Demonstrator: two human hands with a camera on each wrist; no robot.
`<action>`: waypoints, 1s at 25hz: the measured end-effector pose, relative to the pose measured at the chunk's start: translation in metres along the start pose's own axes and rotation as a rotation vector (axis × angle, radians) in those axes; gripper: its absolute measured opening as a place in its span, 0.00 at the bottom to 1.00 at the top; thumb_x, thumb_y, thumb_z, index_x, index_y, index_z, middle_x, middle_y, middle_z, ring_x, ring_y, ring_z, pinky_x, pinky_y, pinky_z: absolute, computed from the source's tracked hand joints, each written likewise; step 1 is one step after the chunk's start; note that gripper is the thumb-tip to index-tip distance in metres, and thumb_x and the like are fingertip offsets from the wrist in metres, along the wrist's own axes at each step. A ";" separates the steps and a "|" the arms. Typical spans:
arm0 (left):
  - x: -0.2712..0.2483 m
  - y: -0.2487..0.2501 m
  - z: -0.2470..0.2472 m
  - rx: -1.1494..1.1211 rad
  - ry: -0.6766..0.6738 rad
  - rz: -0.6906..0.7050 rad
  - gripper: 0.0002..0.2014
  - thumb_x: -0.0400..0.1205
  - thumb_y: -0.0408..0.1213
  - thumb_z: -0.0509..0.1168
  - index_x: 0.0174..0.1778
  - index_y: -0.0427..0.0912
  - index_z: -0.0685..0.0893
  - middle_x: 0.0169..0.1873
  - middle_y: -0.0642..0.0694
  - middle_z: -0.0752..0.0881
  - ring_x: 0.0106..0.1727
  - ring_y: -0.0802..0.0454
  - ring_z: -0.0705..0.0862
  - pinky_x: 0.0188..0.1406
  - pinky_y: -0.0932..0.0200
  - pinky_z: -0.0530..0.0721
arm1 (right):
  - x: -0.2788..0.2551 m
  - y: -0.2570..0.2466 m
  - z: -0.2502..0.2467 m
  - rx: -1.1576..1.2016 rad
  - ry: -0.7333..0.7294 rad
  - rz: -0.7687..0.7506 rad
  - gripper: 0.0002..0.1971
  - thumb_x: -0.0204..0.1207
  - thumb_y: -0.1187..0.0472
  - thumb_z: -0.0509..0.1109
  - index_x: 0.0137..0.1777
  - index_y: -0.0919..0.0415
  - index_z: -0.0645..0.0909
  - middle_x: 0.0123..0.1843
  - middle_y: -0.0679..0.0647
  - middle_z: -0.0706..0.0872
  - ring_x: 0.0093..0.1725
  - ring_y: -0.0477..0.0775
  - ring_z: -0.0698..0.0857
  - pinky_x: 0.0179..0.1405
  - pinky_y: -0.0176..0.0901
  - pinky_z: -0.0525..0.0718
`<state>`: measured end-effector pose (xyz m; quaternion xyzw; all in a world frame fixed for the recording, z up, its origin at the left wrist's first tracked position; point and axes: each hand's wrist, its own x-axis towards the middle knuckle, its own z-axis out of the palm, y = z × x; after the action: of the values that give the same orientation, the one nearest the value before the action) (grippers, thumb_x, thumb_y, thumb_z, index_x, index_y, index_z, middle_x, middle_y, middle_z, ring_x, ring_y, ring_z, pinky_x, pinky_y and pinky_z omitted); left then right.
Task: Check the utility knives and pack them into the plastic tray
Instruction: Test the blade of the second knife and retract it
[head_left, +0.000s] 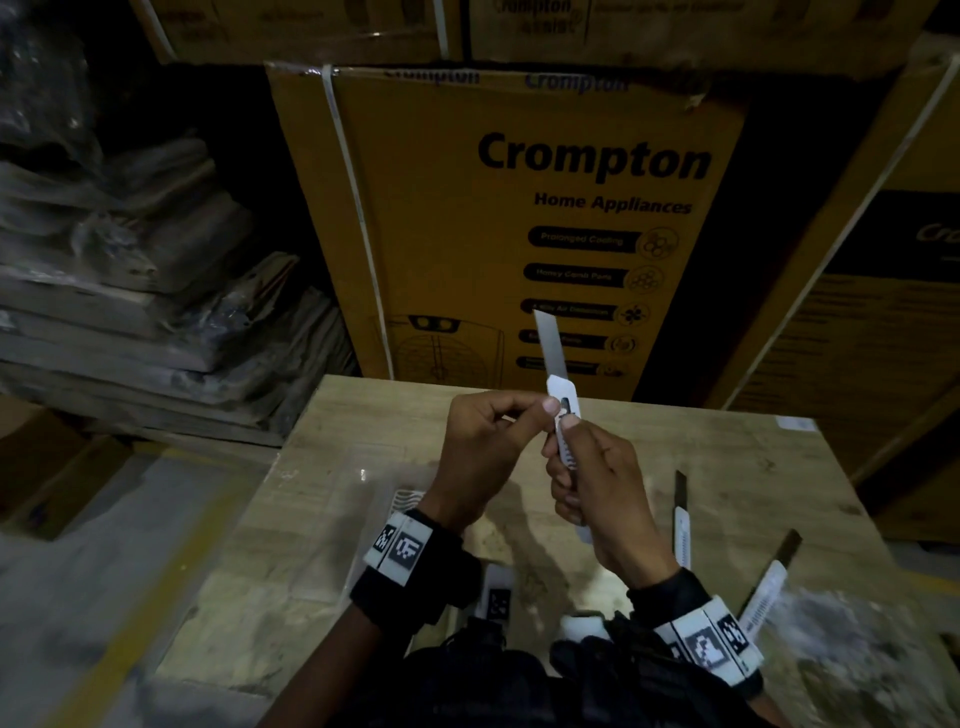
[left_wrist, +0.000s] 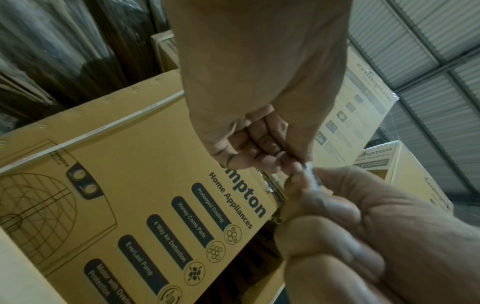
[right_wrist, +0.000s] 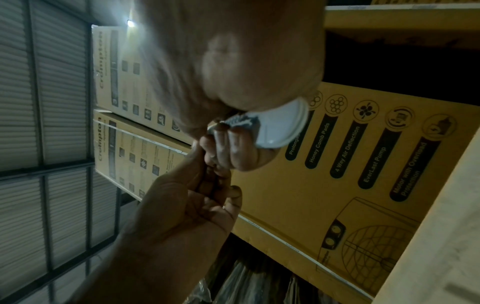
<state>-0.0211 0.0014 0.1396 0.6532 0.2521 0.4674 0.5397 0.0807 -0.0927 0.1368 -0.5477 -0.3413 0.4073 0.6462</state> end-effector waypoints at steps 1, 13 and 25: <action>0.001 0.001 0.001 -0.010 0.010 0.001 0.05 0.82 0.27 0.72 0.45 0.30 0.94 0.35 0.46 0.94 0.38 0.56 0.90 0.43 0.57 0.88 | 0.000 0.000 0.000 -0.005 -0.013 -0.014 0.21 0.90 0.51 0.60 0.43 0.69 0.79 0.25 0.55 0.71 0.21 0.51 0.65 0.22 0.41 0.62; 0.004 0.010 0.010 -0.022 -0.013 0.031 0.04 0.82 0.27 0.73 0.44 0.32 0.93 0.32 0.53 0.92 0.33 0.61 0.87 0.35 0.66 0.83 | -0.006 -0.009 0.002 -0.071 0.172 -0.005 0.32 0.82 0.39 0.62 0.25 0.64 0.78 0.18 0.55 0.68 0.15 0.48 0.64 0.18 0.32 0.61; 0.004 0.015 0.014 -0.022 0.032 0.036 0.06 0.83 0.28 0.72 0.43 0.30 0.93 0.30 0.52 0.91 0.31 0.63 0.84 0.33 0.68 0.81 | -0.009 -0.008 0.000 0.001 0.090 -0.021 0.26 0.87 0.45 0.60 0.38 0.68 0.81 0.22 0.55 0.68 0.18 0.48 0.64 0.19 0.34 0.60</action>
<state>-0.0095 -0.0062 0.1554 0.6442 0.2438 0.4902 0.5342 0.0783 -0.1015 0.1450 -0.5616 -0.3175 0.3757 0.6653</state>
